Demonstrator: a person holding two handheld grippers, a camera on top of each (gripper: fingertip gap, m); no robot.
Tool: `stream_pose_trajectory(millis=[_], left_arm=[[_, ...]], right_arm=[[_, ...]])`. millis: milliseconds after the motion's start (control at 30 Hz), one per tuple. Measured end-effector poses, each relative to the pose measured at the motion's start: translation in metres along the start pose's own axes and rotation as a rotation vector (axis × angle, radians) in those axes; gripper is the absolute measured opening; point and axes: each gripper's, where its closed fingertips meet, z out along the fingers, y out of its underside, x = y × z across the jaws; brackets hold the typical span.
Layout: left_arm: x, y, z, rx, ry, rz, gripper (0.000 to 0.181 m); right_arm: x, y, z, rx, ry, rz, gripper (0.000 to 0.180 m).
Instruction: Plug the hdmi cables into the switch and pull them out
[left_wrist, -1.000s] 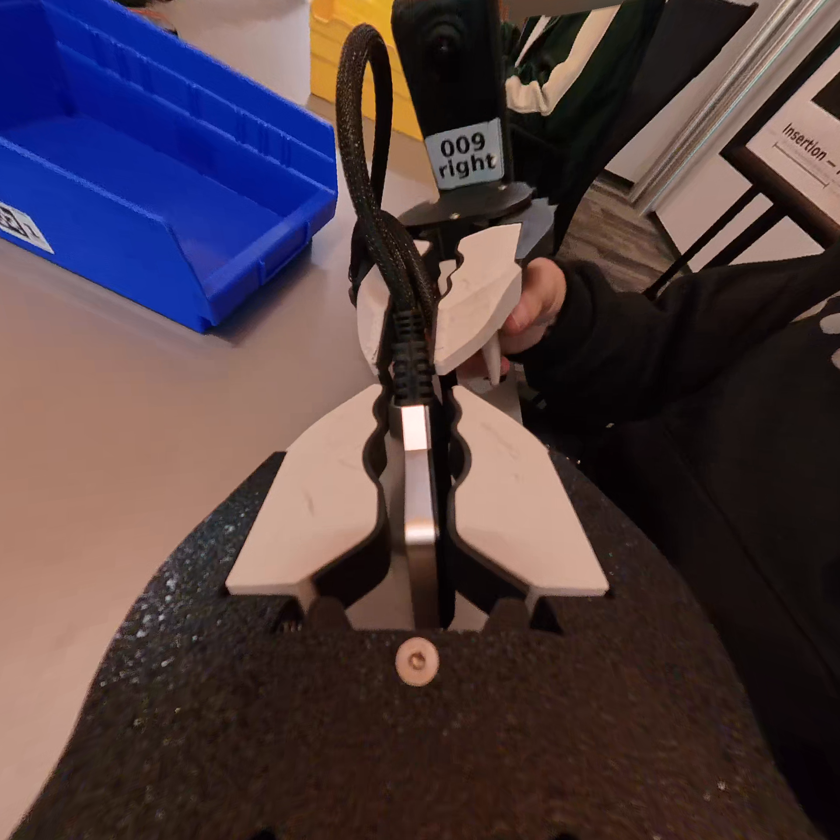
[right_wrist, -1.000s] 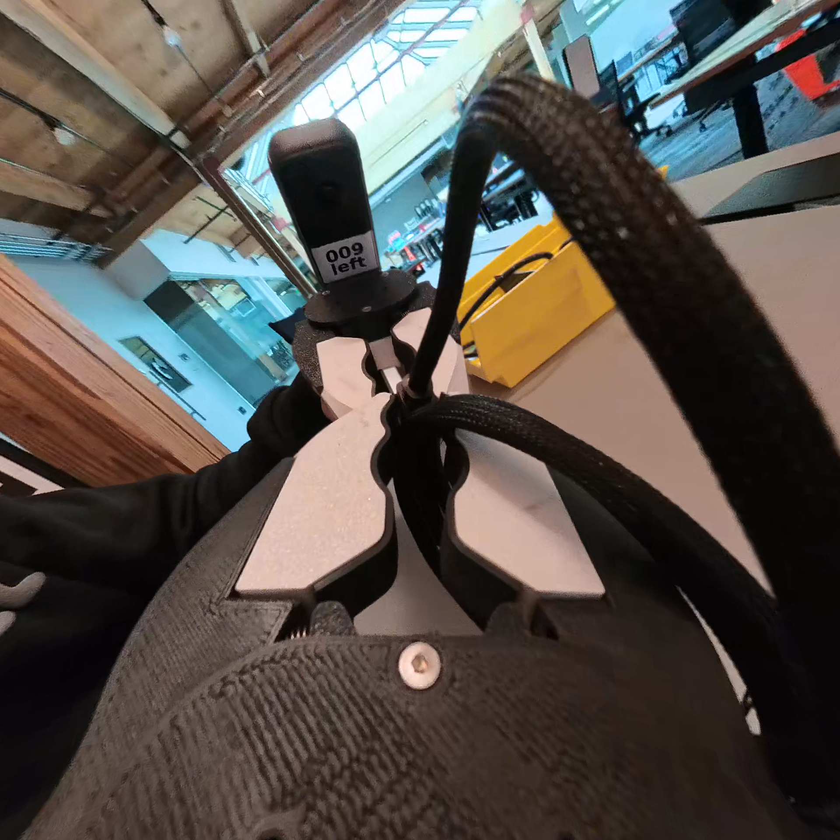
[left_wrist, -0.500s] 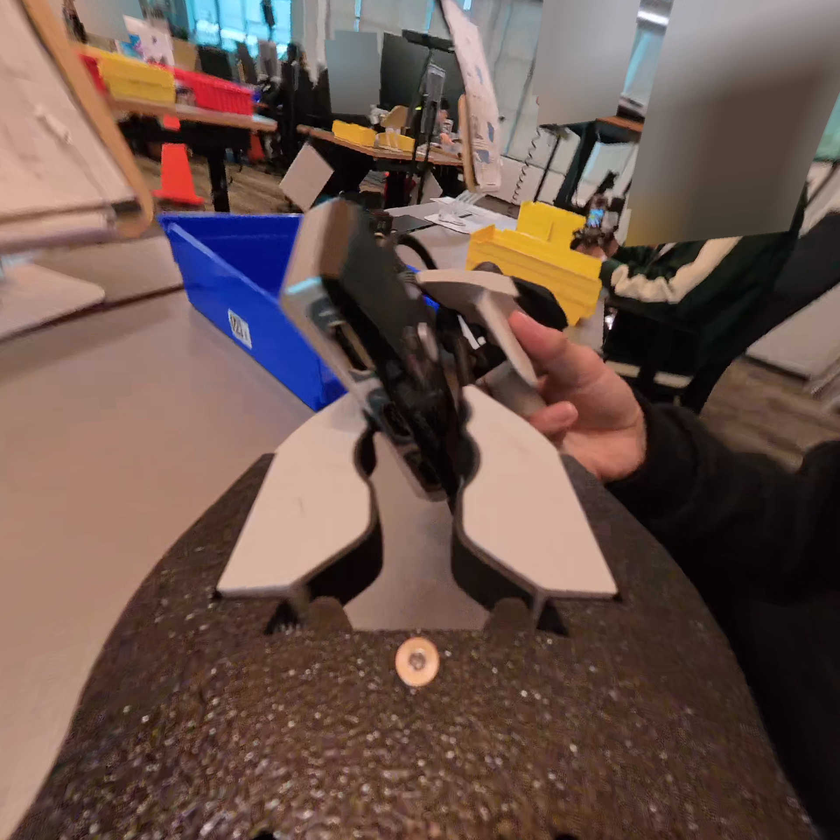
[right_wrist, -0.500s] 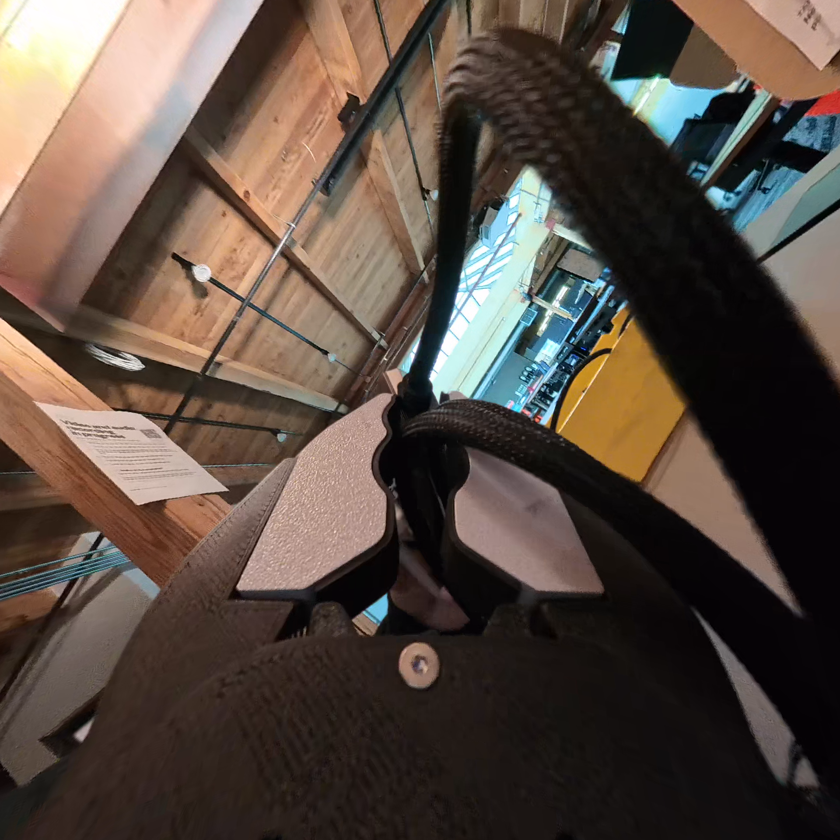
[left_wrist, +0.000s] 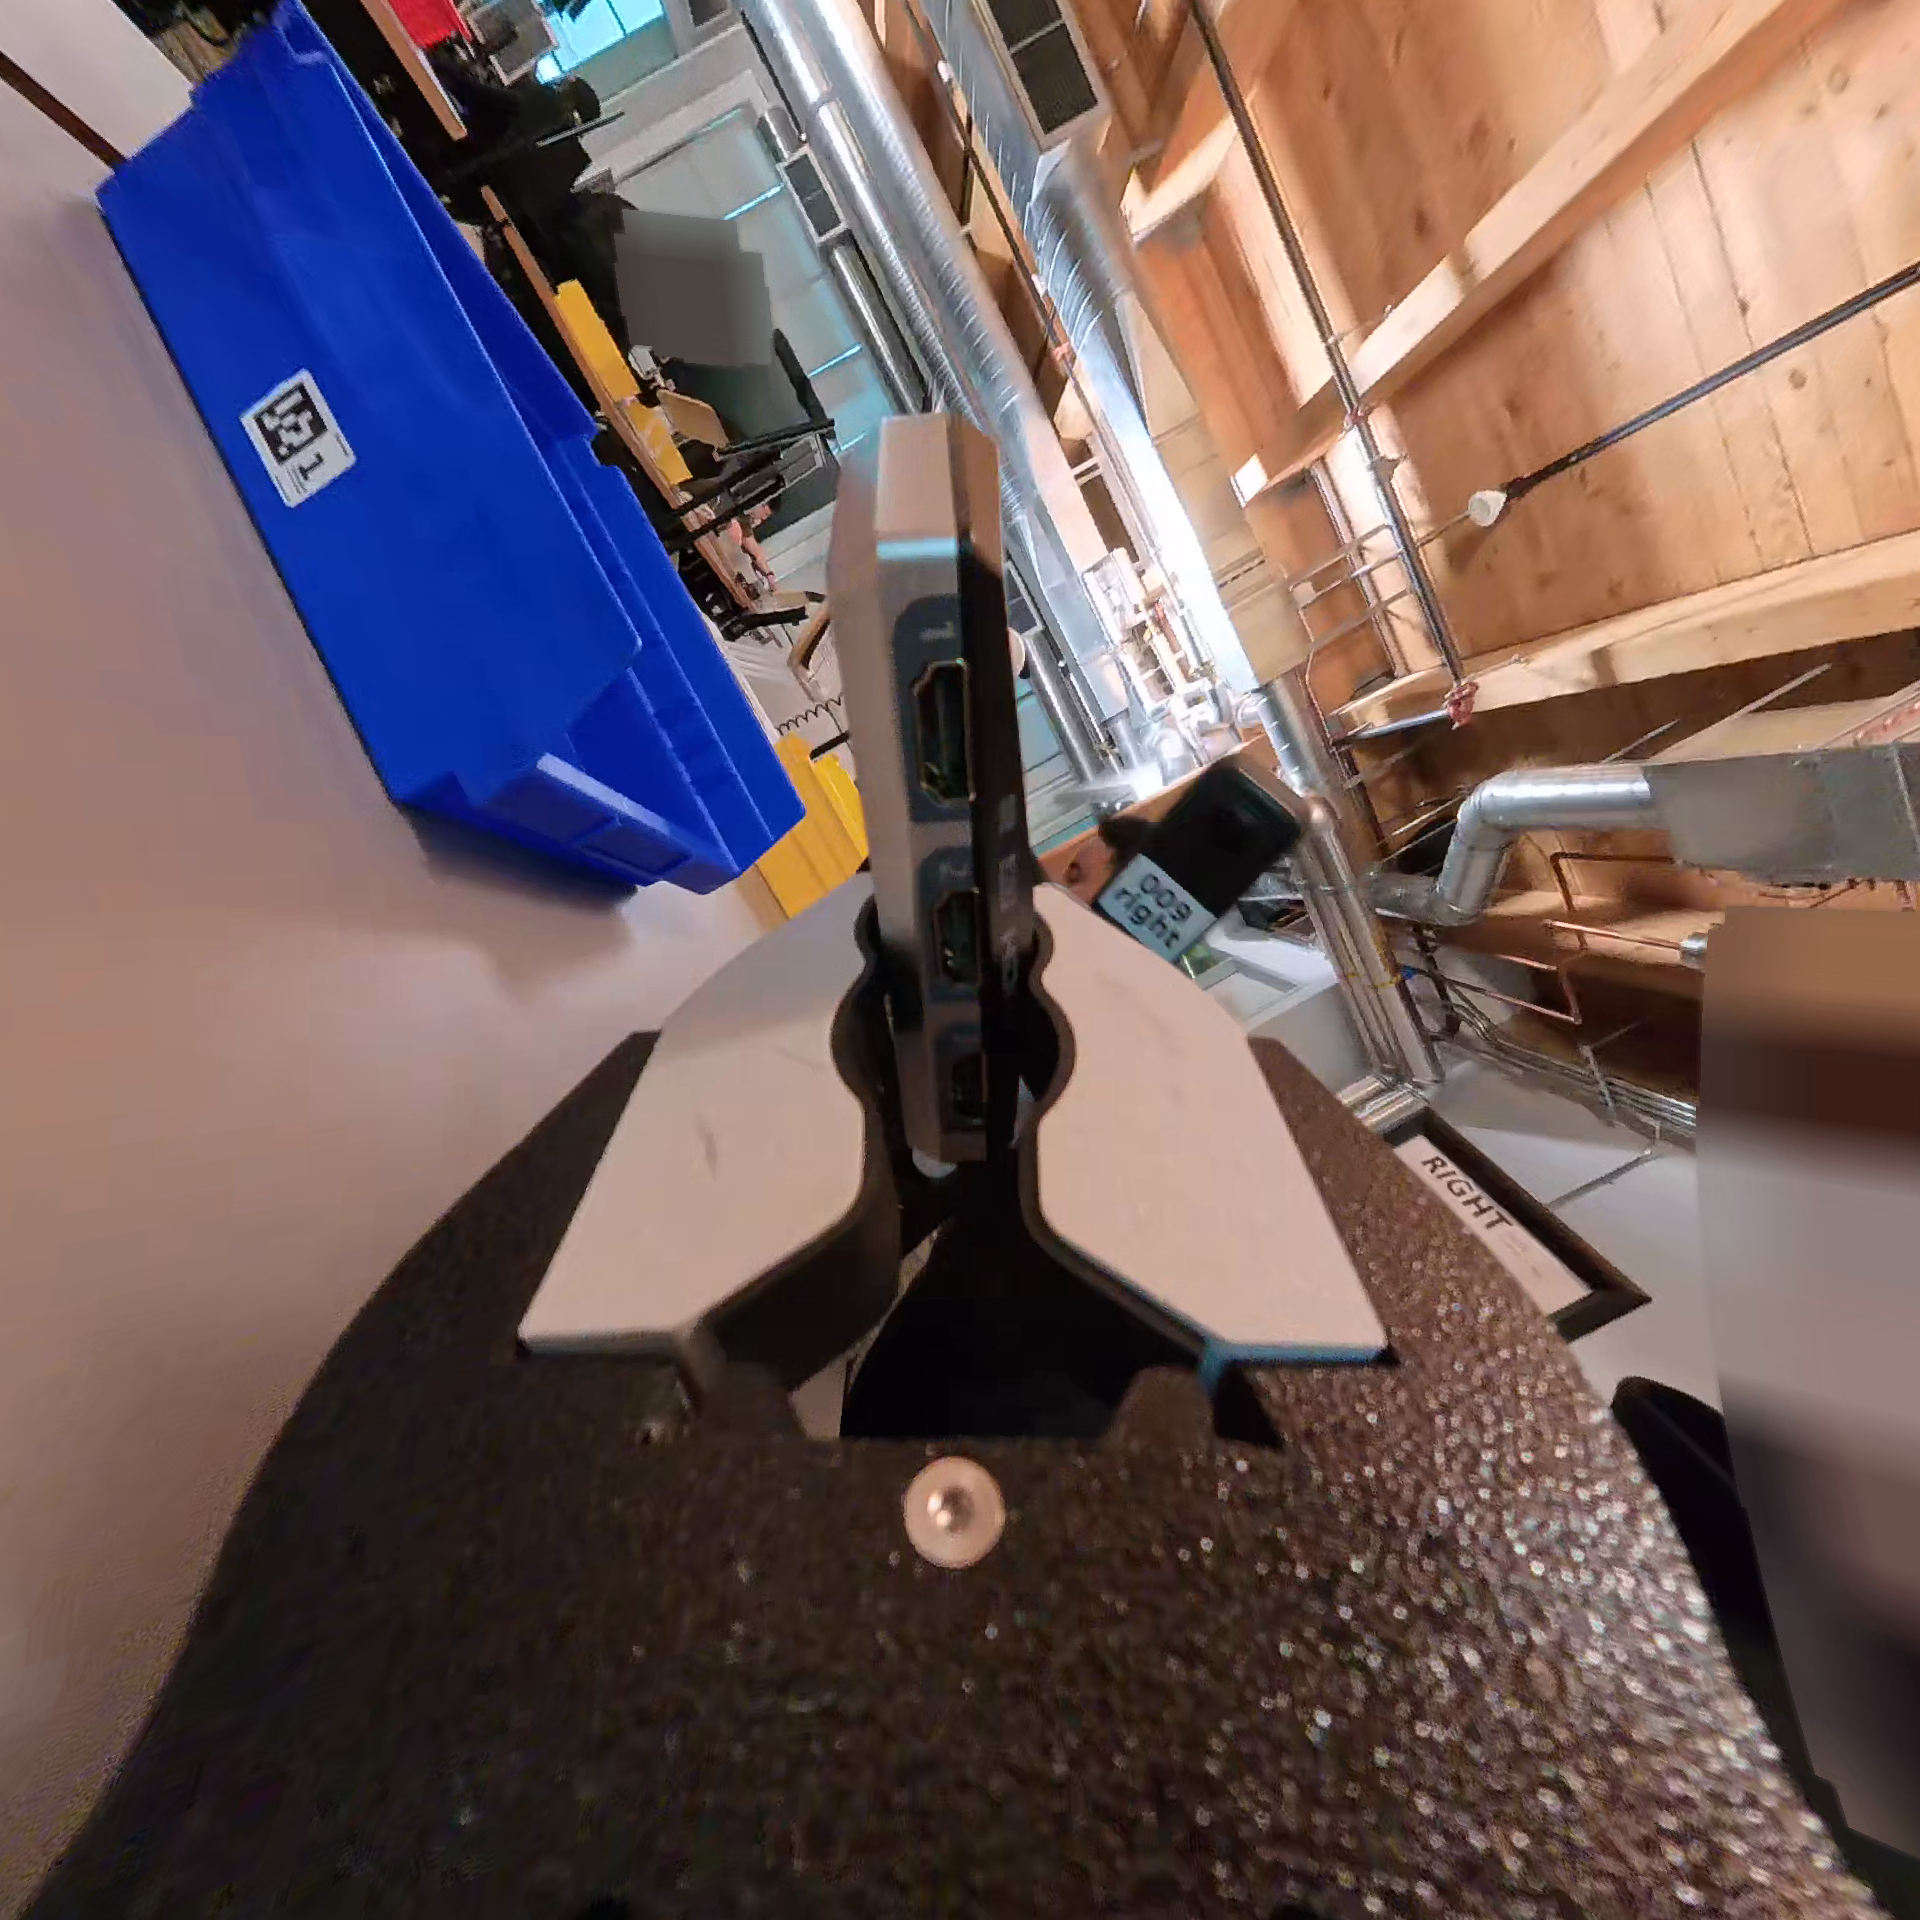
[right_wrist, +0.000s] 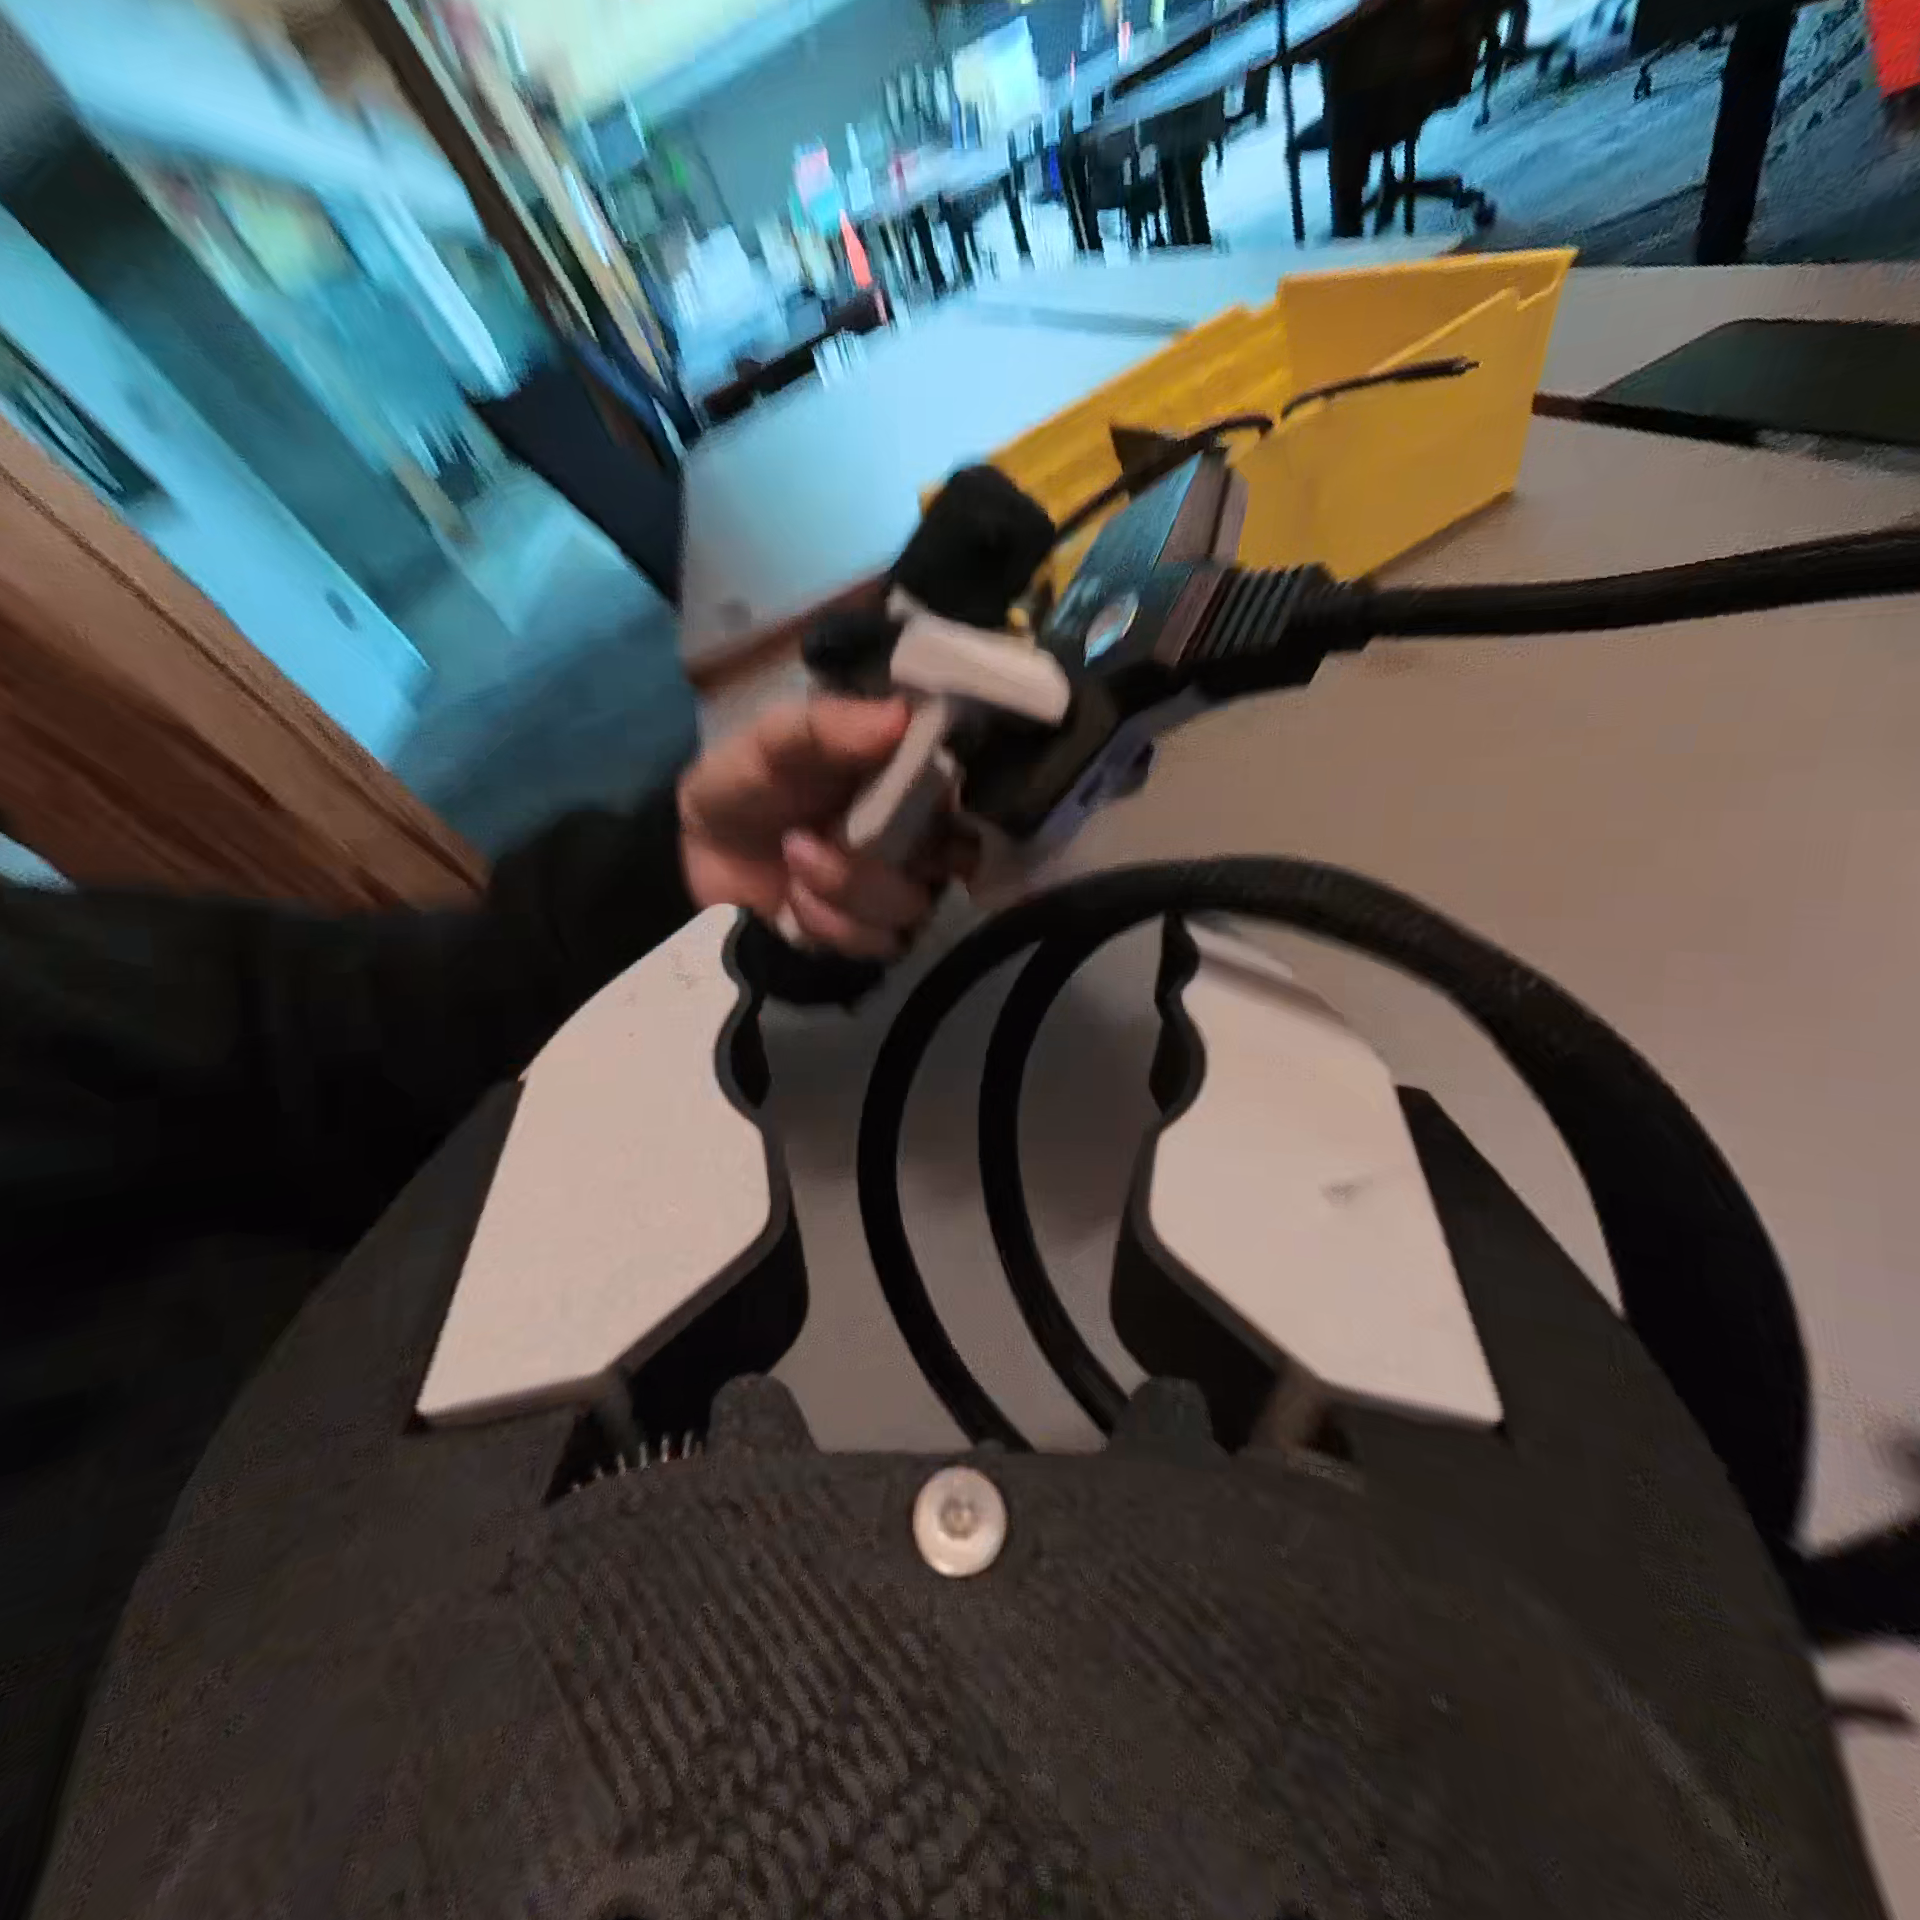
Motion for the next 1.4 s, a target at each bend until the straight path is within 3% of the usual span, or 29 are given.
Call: stream_pose_trajectory(millis=[200, 333, 433, 533, 700, 900, 1067, 1267, 1400], left_arm=[[0.004, -0.021, -0.011, 0.042, -0.035, 0.017, 0.020], [0.006, -0.010, -0.010, -0.054, -0.089, 0.044, 0.020], [0.005, -0.001, -0.007, -0.128, -0.117, 0.035, 0.021], [0.006, 0.005, -0.004, -0.171, -0.123, 0.018, 0.021], [0.010, 0.010, -0.001, -0.226, -0.113, 0.031, 0.021], [0.015, 0.027, 0.001, -0.322, -0.082, 0.055, 0.021], [0.020, 0.045, 0.001, -0.422, -0.013, 0.034, 0.021], [0.023, 0.063, 0.006, -0.520, 0.001, 0.020, 0.021], [0.028, 0.069, 0.004, -0.574, 0.034, 0.005, 0.021]], right_arm=[[0.022, 0.021, -0.029, -0.247, 0.255, -0.389, 0.063], [0.039, -0.019, -0.048, -0.157, 0.595, -0.888, 0.062], [0.021, -0.032, -0.039, -0.083, 0.617, -1.111, 0.076], [0.022, -0.016, -0.027, -0.147, 0.580, -1.262, 0.077], [0.037, 0.014, -0.022, -0.356, 0.550, -1.338, 0.088], [0.032, 0.011, -0.016, -0.235, 0.500, -1.322, 0.078], [0.003, -0.013, -0.024, 0.029, 0.359, -1.131, 0.083], [0.017, 0.006, -0.022, -0.055, 0.295, -1.072, 0.073], [0.008, 0.015, -0.018, -0.025, 0.163, -0.998, 0.050]])
